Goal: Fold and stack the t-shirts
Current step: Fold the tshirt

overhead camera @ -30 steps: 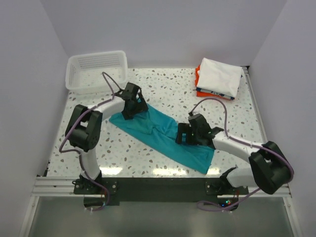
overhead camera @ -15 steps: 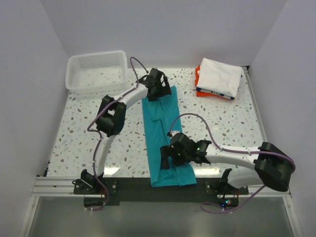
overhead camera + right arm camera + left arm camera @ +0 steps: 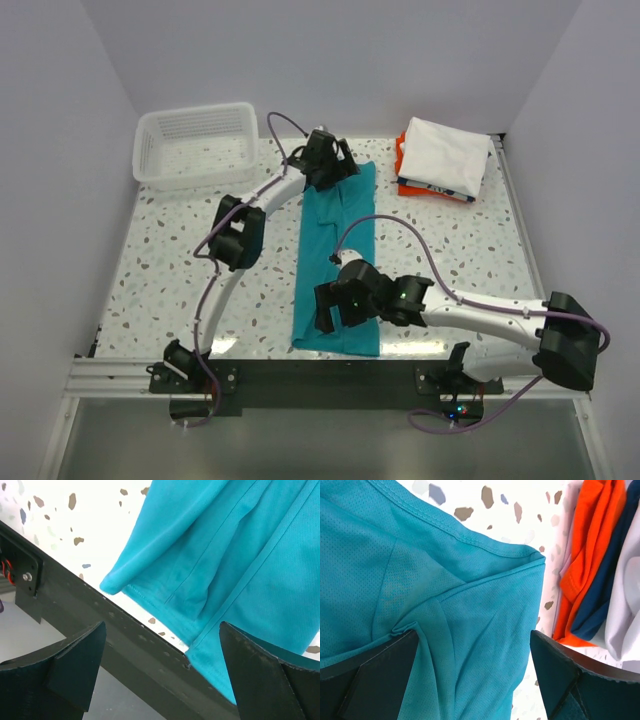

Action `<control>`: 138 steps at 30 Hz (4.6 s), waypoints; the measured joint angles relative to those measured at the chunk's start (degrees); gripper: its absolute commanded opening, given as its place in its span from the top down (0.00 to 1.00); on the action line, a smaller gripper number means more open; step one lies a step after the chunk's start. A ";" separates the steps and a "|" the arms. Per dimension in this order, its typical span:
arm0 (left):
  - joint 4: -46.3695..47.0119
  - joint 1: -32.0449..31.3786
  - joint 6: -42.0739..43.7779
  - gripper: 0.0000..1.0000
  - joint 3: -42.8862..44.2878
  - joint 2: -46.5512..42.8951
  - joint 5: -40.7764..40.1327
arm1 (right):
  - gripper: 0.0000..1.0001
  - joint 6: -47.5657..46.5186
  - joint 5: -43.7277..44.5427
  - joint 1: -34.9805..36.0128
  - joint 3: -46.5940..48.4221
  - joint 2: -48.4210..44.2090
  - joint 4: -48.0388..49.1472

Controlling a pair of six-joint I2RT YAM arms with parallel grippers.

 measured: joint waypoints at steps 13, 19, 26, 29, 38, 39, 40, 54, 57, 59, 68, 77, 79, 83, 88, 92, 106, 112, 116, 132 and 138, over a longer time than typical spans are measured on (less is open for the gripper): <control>1.20 1.66 0.26 0.00 3.93 1.55 2.99 | 0.04 -0.48 5.22 -0.07 0.87 -7.52 -2.93; -3.72 1.64 4.52 0.00 -11.28 -15.85 1.60 | 0.21 -2.05 3.74 -0.07 0.87 -5.84 -2.05; -0.15 1.64 6.36 0.00 -52.04 -59.91 -3.39 | 0.33 -4.66 1.42 -0.04 2.05 5.05 -0.37; 1.29 1.57 5.51 0.00 -67.67 -75.89 -6.51 | 0.37 -5.49 1.07 -0.02 3.78 9.70 0.00; -11.15 1.55 1.51 0.00 -87.95 -89.68 -12.87 | 0.51 -6.21 0.61 0.00 8.31 16.81 1.05; -12.31 1.55 1.25 0.00 -88.39 -90.66 -13.25 | 0.51 -6.05 0.76 0.02 8.57 17.38 1.07; -13.40 1.55 1.11 0.00 -88.59 -91.69 -13.53 | 0.51 -5.90 1.05 0.02 8.68 17.88 1.05; -15.58 1.53 -0.39 0.00 -90.03 -94.07 -14.51 | 0.64 -3.80 4.35 0.42 8.68 20.83 -0.07; -15.67 1.55 -0.50 0.00 -90.18 -94.07 -14.51 | 0.69 -3.28 5.64 0.48 8.68 21.55 -0.96; -15.67 1.55 -0.74 0.00 -90.18 -94.12 -14.53 | 0.78 -2.97 6.23 0.48 8.68 21.62 -1.09; -15.72 1.55 -1.40 0.00 -90.18 -94.14 -14.53 | 1.00 -2.23 6.36 0.55 8.68 21.62 -0.83; -15.96 1.55 -1.42 0.00 -90.18 -94.44 -14.62 | 1.00 -1.29 1.27 0.70 8.68 17.73 1.16; -15.96 1.55 -1.42 0.00 -90.18 -94.55 -14.62 | 1.00 -0.55 -0.68 0.74 8.66 15.80 2.05; -15.96 1.55 -1.40 0.00 -90.20 -94.57 -14.60 | 1.00 1.70 -3.19 0.79 8.44 12.52 3.58; -15.82 1.53 -1.33 0.00 -90.23 -94.47 -14.45 | 1.00 5.84 -4.52 0.83 4.55 6.80 6.21; -14.95 1.55 -1.22 0.00 -90.23 -93.13 -13.55 | 1.00 9.86 -4.50 0.85 -1.07 1.84 8.17; -8.02 -2.16 0.22 0.00 -88.85 -83.49 -8.96 | 1.00 19.61 -1.33 -0.76 -16.96 -6.75 9.97; -6.97 -5.42 0.20 0.00 -85.92 -80.21 -8.96 | 0.96 20.70 -1.09 -0.92 -18.12 -6.08 9.99; -7.41 -6.60 0.17 0.00 -85.59 -80.24 -8.96 | 0.64 20.74 -0.31 -0.92 -17.75 -5.75 8.52; -12.90 -19.58 -6.47 0.00 -95.36 -89.74 -2.08 | 0.01 15.80 7.19 -1.14 -5.33 -21.49 -15.50; -11.13 -27.21 -12.61 0.12 -101.72 -90.12 2.23 | 0.11 19.85 7.65 -1.14 -12.61 -29.59 -21.18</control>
